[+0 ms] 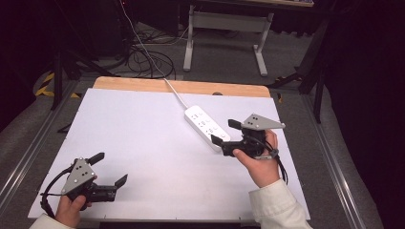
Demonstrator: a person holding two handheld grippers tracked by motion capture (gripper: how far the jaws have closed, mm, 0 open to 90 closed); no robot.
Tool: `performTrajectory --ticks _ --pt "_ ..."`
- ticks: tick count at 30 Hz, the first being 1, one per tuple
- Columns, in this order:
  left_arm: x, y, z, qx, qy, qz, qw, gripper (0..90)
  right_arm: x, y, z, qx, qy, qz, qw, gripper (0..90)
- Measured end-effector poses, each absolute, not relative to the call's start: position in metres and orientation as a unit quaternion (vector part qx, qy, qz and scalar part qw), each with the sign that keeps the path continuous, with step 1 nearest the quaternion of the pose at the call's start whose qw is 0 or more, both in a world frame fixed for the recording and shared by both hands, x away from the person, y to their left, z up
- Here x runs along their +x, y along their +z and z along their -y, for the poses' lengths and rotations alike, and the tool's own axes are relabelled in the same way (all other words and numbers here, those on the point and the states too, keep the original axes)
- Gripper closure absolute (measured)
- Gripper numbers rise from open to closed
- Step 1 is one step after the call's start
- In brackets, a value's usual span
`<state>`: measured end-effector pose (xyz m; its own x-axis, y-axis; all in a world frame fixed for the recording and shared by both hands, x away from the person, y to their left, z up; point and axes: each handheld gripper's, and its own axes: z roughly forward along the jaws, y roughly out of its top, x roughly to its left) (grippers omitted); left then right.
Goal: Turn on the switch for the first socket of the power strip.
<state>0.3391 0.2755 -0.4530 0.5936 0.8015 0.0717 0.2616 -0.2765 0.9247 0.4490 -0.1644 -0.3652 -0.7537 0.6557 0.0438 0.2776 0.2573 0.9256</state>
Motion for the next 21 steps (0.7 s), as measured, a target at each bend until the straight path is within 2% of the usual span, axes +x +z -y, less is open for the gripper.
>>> performTrajectory --ticks 7,21 --pt "0.339 -0.453 -0.275 0.746 0.277 -0.359 0.488 0.8 0.429 -0.384 0.18 0.295 0.53 -0.777 0.17 13.4" --pt "0.337 -0.45 -0.277 0.748 0.27 -0.351 0.495 0.9 0.406 -0.423 0.199 0.283 0.539 -0.78 0.144 12.8"
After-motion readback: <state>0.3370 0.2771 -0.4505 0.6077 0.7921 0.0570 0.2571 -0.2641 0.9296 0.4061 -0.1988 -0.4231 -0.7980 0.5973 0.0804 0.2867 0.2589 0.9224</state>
